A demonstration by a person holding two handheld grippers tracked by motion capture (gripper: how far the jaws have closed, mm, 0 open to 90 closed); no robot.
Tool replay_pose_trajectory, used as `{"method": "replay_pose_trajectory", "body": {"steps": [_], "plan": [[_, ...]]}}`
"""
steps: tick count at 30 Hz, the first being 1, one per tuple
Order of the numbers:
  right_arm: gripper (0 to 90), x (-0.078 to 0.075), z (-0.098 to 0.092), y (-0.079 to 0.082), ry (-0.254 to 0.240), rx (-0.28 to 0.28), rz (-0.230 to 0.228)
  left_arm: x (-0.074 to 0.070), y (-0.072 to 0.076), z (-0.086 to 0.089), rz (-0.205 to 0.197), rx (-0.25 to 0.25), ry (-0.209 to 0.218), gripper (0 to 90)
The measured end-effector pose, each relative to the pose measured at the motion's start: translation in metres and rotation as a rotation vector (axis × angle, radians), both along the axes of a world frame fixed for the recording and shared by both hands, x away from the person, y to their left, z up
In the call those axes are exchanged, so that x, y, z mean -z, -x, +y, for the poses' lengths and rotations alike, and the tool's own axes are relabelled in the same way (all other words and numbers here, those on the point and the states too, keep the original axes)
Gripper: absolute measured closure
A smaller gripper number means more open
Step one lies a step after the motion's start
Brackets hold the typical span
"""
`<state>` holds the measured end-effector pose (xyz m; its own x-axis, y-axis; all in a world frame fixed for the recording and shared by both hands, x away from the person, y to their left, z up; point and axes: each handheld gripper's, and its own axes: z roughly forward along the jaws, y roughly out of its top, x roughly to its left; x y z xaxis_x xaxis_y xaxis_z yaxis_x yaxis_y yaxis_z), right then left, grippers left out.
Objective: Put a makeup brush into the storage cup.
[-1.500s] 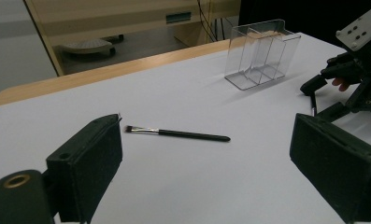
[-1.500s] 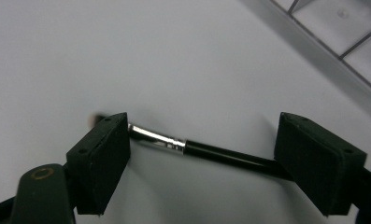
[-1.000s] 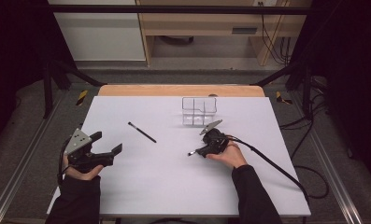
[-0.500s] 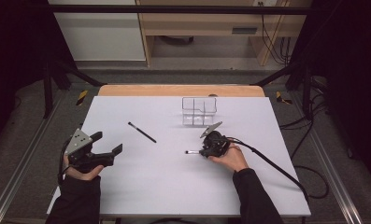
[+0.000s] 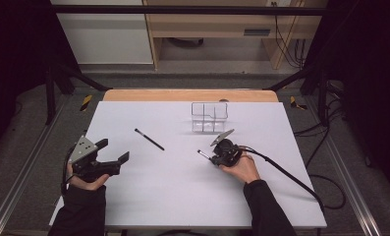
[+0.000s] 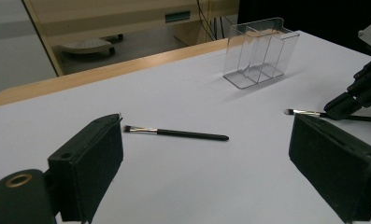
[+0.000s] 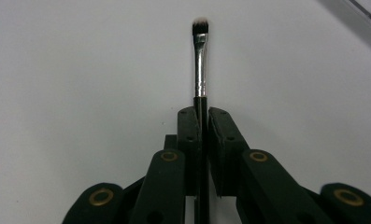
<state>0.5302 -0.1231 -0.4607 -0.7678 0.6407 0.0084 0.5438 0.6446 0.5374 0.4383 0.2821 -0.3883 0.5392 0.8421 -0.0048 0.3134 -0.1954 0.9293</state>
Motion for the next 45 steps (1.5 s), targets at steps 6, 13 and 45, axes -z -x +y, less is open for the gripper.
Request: {"method": "replay_pose_trajectory", "body": {"steps": [6,13,45], "plan": [[83.5,0.000,0.002,0.004,-0.002,-0.012,0.011,0.000,0.000,-0.001,0.002,0.003,-0.002,9.5],[65.8,-0.005,0.003,0.005,-0.015,-0.024,0.027,0.000,0.000,0.000,0.001,0.002,0.000,9.6],[71.5,-0.022,0.033,-0.020,0.262,-0.101,0.185,0.000,0.000,-0.001,0.004,0.007,-0.001,9.7]]}}
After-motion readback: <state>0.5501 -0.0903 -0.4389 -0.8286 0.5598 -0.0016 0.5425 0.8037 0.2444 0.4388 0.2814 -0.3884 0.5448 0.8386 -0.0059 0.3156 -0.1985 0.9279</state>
